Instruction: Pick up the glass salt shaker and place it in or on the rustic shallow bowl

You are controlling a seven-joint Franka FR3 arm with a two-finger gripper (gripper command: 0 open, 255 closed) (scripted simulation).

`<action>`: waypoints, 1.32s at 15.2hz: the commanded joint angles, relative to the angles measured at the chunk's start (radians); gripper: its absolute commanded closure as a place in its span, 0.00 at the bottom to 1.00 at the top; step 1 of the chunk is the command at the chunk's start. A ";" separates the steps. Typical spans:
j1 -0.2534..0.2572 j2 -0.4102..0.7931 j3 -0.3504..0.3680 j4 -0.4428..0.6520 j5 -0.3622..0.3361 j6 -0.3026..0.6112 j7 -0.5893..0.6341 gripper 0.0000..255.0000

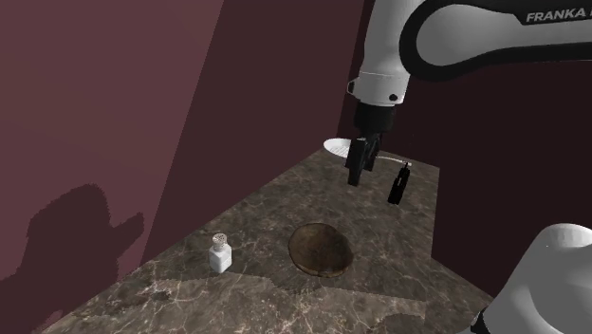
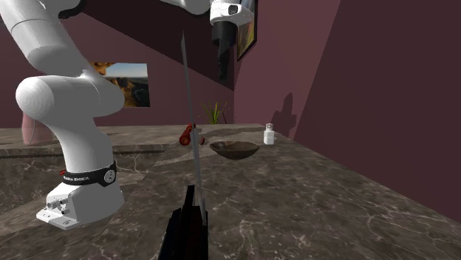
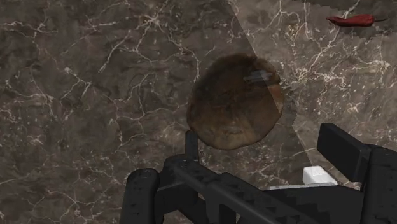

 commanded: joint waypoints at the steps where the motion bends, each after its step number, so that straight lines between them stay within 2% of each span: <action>1: 0.007 0.048 0.032 0.011 0.005 0.043 0.030 0.00; 6: 0.014 0.212 0.110 0.089 -0.013 0.138 0.112 0.00; 10: 0.024 0.356 0.166 0.174 -0.057 0.198 0.188 0.00; 15: 0.052 0.552 0.218 0.309 -0.147 0.247 0.292 0.00; 20: 0.114 0.758 0.235 0.481 -0.257 0.260 0.390 0.00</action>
